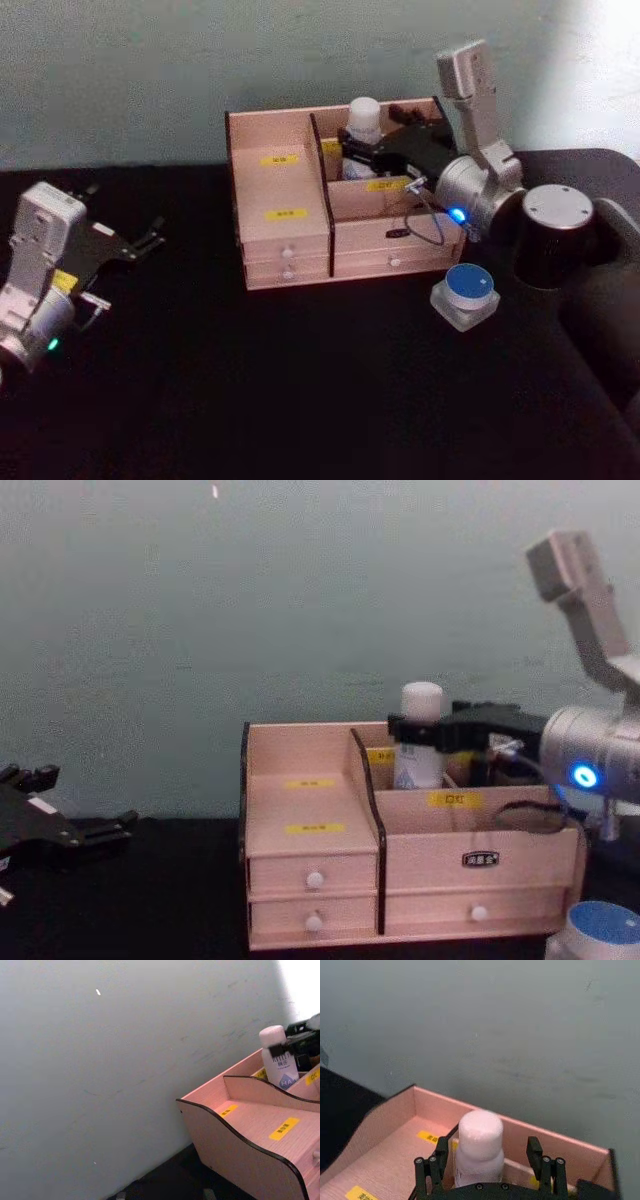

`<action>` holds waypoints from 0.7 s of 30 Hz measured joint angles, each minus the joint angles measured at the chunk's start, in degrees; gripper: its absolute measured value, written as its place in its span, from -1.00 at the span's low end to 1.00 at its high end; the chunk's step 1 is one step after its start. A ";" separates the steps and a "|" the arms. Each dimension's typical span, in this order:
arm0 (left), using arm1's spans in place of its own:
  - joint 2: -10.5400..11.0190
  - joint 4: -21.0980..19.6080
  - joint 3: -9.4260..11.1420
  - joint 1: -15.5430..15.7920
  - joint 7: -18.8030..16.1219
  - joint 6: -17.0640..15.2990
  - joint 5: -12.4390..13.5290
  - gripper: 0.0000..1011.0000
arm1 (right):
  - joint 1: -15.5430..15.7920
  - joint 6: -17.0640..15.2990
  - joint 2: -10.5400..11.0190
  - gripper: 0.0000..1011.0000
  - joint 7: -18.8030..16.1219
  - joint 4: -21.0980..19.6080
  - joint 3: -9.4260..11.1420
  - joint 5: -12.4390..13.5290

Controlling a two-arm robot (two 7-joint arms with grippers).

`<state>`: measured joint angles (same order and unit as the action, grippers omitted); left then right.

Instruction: Pick up the facial cleanser and watermelon frost from the table and place them into the tiered storage box.

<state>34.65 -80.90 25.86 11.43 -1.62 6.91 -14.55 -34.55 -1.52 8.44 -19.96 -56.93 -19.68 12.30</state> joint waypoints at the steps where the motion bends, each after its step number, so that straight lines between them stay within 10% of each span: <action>1: 0.00 0.00 0.00 0.00 0.00 -0.01 0.00 0.98 | 0.48 -0.11 0.25 0.98 0.02 -1.03 0.16 0.00; 21: 0.00 0.00 0.00 0.00 0.00 0.00 0.00 0.98 | 19.61 -6.05 12.30 0.98 -1.27 -31.19 5.61 6.44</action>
<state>34.65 -80.90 25.86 11.43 -1.62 6.91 -14.55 -14.95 -7.57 20.75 -21.23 -88.11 -14.07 18.74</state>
